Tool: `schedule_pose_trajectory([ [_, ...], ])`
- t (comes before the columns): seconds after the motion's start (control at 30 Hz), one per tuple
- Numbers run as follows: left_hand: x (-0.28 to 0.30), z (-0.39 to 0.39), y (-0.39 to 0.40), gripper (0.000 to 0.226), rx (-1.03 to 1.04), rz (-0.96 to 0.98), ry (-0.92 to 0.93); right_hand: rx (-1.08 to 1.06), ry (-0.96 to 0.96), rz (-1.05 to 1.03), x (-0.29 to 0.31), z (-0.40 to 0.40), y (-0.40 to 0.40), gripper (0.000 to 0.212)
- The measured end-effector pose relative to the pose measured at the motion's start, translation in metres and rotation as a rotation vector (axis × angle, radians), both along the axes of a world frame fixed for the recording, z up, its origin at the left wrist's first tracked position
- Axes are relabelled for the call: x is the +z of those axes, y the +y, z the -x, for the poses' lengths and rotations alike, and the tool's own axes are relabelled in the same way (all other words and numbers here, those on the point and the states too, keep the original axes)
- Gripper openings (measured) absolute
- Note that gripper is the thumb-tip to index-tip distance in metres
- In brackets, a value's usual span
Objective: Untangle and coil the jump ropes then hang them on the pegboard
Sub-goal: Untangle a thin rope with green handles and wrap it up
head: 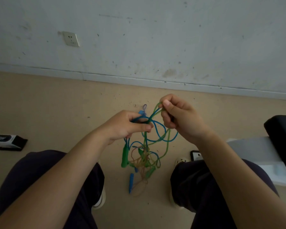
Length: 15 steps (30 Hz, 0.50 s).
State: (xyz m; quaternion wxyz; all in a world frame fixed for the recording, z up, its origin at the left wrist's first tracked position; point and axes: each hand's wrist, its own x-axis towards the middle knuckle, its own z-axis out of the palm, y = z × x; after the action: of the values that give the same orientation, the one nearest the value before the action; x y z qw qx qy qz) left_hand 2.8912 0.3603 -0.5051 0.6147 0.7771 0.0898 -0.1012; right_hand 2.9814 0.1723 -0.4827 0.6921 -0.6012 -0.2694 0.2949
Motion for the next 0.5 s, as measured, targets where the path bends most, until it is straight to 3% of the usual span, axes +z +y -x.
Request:
schedule_pose_trajectory([
  [0.13, 0.003, 0.000, 0.009, 0.008, 0.070, -0.081, -0.050, -0.160, 0.027, 0.052, 0.001, -0.007, -0.005, 0.021],
  [0.23, 0.005, 0.002, 0.009, 0.014, 0.065, -0.096, -0.096, -0.328, -0.132, 0.239, 0.004, -0.017, -0.013, 0.026],
  [0.5, 0.006, 0.001, 0.007, 0.019, 0.145, 0.212, -0.132, -0.091, -0.246, 0.558, -0.008, -0.001, -0.002, 0.019],
])
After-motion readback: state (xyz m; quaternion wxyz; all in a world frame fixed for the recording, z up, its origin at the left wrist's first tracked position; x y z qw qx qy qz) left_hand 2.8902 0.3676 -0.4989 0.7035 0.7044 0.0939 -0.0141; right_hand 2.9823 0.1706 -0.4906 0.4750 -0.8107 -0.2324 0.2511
